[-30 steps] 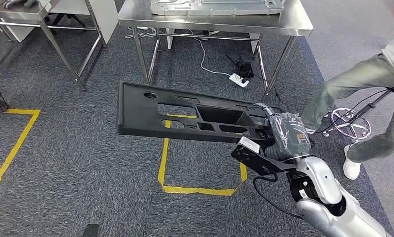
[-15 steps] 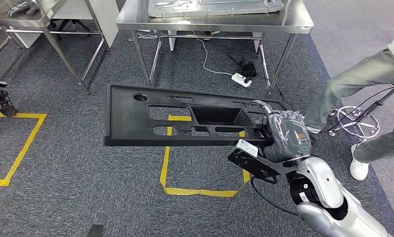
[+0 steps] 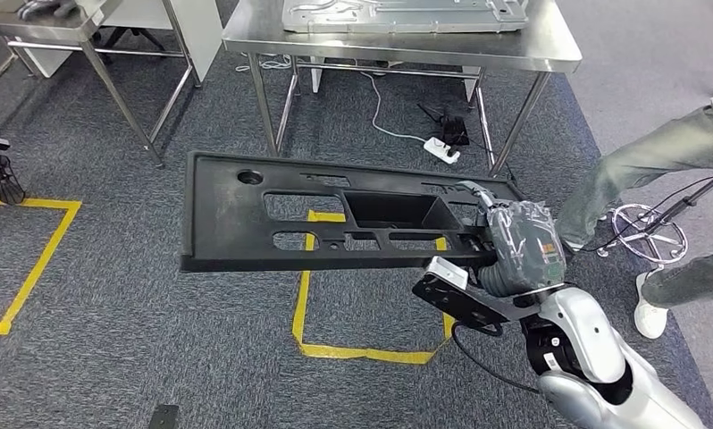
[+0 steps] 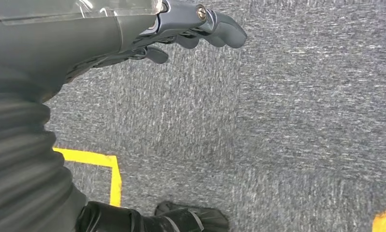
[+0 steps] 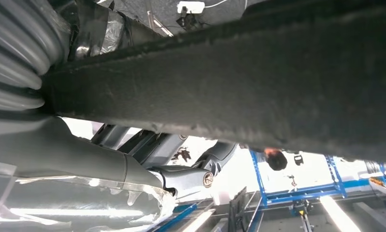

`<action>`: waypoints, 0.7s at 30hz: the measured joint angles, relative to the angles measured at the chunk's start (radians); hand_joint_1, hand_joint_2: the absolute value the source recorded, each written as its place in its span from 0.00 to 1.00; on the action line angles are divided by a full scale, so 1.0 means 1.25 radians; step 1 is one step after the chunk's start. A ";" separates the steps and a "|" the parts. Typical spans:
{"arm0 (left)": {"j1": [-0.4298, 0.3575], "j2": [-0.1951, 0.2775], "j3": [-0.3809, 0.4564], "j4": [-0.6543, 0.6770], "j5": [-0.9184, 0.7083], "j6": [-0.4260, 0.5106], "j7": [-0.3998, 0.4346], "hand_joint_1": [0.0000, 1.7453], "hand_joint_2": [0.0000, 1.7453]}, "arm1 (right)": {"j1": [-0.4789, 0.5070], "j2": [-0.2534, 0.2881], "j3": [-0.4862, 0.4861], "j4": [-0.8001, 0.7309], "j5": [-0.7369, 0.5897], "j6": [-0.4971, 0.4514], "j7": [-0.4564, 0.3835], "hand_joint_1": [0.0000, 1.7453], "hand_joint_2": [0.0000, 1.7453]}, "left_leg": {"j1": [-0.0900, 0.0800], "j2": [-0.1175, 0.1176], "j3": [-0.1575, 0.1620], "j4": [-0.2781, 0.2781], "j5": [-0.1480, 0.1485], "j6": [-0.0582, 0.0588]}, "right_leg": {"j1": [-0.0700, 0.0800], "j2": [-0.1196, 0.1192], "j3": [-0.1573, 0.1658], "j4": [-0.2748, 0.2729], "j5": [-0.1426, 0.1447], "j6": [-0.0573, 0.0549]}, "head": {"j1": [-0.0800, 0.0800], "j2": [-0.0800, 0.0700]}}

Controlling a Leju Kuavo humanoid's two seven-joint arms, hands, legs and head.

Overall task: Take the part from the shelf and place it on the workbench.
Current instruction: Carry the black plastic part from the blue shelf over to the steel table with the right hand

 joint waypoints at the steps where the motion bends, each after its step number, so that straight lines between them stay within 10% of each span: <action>1: 0.001 0.000 0.000 0.000 0.000 0.000 -0.003 0.00 1.00 | 0.001 0.000 0.000 0.000 0.001 0.001 0.002 1.00 1.00 | 0.000 -0.001 0.004 0.001 -0.003 0.000 | 0.000 0.000 -0.009 0.003 0.014 0.000 | 0.000 0.000; 5: 0.002 0.000 0.000 0.000 0.001 -0.001 -0.012 0.00 1.00 | 0.000 0.000 0.000 -0.009 0.003 0.002 0.007 1.00 1.00 | -0.002 -0.005 0.020 0.007 -0.021 -0.011 | -0.001 0.001 0.069 -0.184 0.122 -0.006 | 0.000 0.000; 11: 0.000 0.000 0.000 0.000 0.001 -0.005 -0.019 0.00 1.00 | 0.002 -0.001 -0.003 -0.023 0.005 0.000 0.016 1.00 1.00 | -0.003 -0.001 0.008 0.041 -0.050 -0.037 | -0.001 0.005 0.097 -0.228 0.112 -0.031 | -0.002 0.000; 15: 0.001 0.001 0.000 0.000 0.001 -0.008 -0.021 0.00 1.00 | 0.002 -0.001 -0.006 -0.030 0.005 0.000 0.017 1.00 1.00 | -0.002 0.001 -0.100 0.224 -0.112 -0.042 | 0.002 0.004 0.113 -0.228 0.098 -0.042 | -0.005 0.000; 17: 0.004 0.001 0.000 0.000 0.001 -0.009 -0.022 0.00 1.00 | 0.002 -0.002 -0.007 -0.031 0.005 0.001 0.018 1.00 1.00 | -0.002 0.001 -0.115 0.220 -0.077 -0.039 | 0.006 0.005 0.126 -0.228 0.087 -0.042 | -0.005 0.000; 21: 0.003 0.004 0.000 0.000 0.001 -0.011 -0.027 0.00 1.00 | 0.000 -0.002 -0.009 -0.033 0.004 0.000 0.018 1.00 1.00 | -0.012 0.002 -0.043 0.039 0.019 -0.015 | 0.008 0.006 0.149 -0.231 0.068 -0.036 | -0.003 0.000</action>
